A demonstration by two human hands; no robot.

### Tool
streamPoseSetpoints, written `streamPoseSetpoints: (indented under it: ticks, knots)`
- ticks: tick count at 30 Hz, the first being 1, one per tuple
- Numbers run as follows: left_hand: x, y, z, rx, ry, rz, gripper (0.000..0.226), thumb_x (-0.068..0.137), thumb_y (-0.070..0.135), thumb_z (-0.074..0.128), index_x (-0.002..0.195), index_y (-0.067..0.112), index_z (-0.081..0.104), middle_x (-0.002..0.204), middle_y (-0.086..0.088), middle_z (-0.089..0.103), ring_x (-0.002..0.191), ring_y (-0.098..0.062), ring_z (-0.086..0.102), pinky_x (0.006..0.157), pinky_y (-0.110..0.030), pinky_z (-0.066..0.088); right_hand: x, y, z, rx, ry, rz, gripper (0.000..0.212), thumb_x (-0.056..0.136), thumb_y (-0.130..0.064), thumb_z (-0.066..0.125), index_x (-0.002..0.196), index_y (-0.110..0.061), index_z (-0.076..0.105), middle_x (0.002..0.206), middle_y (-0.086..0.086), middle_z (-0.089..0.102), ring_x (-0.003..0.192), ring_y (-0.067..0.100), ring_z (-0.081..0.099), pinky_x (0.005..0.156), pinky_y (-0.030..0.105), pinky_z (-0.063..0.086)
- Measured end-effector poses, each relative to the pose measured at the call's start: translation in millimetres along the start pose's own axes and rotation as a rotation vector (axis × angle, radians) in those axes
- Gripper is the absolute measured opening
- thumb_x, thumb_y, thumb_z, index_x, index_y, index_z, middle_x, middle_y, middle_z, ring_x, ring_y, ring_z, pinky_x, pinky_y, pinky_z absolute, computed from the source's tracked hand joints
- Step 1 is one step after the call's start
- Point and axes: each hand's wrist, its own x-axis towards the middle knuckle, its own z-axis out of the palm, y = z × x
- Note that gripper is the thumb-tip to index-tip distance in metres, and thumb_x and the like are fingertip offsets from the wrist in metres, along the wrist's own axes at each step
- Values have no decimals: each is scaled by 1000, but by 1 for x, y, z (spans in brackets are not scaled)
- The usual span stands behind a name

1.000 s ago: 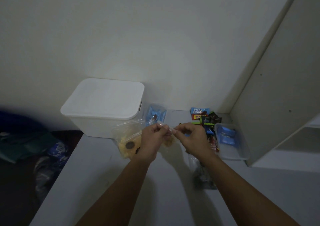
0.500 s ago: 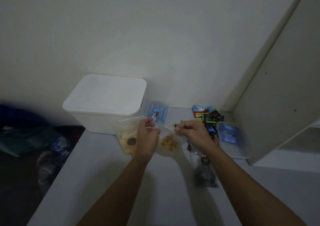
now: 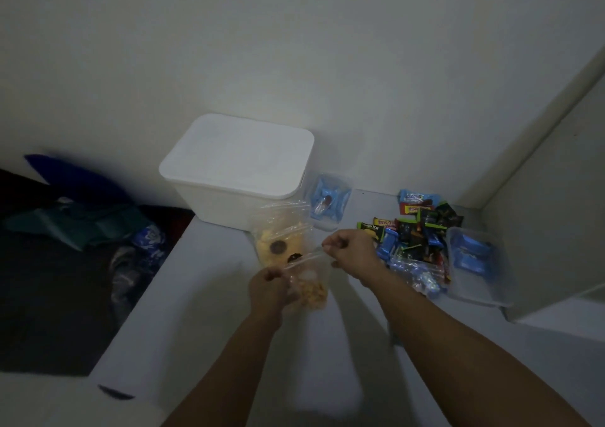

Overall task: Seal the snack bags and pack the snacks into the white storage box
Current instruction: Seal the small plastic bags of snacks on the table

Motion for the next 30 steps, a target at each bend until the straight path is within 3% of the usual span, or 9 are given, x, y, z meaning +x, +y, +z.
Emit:
streamPoseSetpoints:
  ticks: [5, 8, 12, 15, 17, 22, 25, 27, 30]
  knots:
    - [11, 4, -4, 47, 73, 19, 19, 82, -9, 52, 71, 5, 60, 74, -16, 60, 68, -30, 61, 65, -44, 61, 14, -10, 15, 76, 19, 3, 19, 83, -2, 67, 74, -18, 70, 75, 2, 67, 75, 21, 67, 77, 42, 60]
    - [17, 0, -5, 245, 171, 102, 13, 74, 19, 67, 66, 11, 61, 70, -12, 65, 64, -29, 65, 64, -47, 61, 19, -7, 16, 42, 31, 4, 21, 82, 5, 63, 84, -14, 73, 80, 2, 70, 78, 19, 68, 82, 41, 59]
    - [19, -8, -2, 401, 202, 140, 45, 65, 53, 71, 58, 9, 62, 59, -9, 66, 55, -27, 66, 55, -32, 54, 20, 3, 5, 32, 73, 0, 20, 84, 5, 60, 96, -6, 72, 89, 6, 69, 88, 21, 67, 87, 41, 57]
    - [9, -9, 13, 422, 81, 113, 36, 74, 43, 67, 70, 8, 68, 64, -8, 69, 60, -26, 69, 65, -41, 60, 19, 19, -15, 42, 115, 37, 14, 83, -1, 65, 94, -6, 72, 86, 6, 68, 86, 21, 66, 86, 45, 57]
    - [4, -12, 26, 409, -26, 72, 27, 77, 32, 67, 71, 6, 68, 62, -8, 67, 53, -22, 66, 60, -36, 58, 17, 32, -31, 28, 152, 78, 13, 83, -3, 66, 93, -8, 72, 87, 6, 69, 84, 19, 64, 87, 45, 56]
    - [-9, -22, 75, 464, -284, -3, 19, 83, 20, 67, 71, 9, 57, 65, -8, 62, 53, -17, 59, 52, -27, 48, 2, 66, -84, -136, 353, 215, 15, 81, -9, 67, 96, -10, 73, 96, 5, 71, 93, 19, 63, 84, 26, 45]
    - [-11, -30, 101, 554, -396, 51, 15, 78, 28, 70, 73, 14, 66, 79, -9, 70, 71, -20, 64, 71, -36, 58, -11, 90, -108, -202, 455, 337, 17, 79, -12, 67, 96, -13, 71, 104, 10, 71, 101, 27, 63, 83, 26, 43]
    - [-15, -32, 117, 594, -479, 66, 14, 78, 24, 71, 87, 14, 69, 88, -6, 68, 79, -19, 62, 79, -33, 55, -20, 103, -119, -225, 476, 405, 22, 78, -17, 70, 100, -11, 68, 107, 14, 68, 102, 31, 62, 81, 29, 45]
    - [-20, -35, 142, 646, -584, 24, 45, 84, 15, 67, 127, 8, 55, 119, -10, 59, 100, -21, 57, 86, -29, 49, -29, 117, -124, -200, 438, 480, 37, 75, -25, 74, 105, -6, 62, 109, 16, 63, 97, 30, 61, 74, 27, 41]
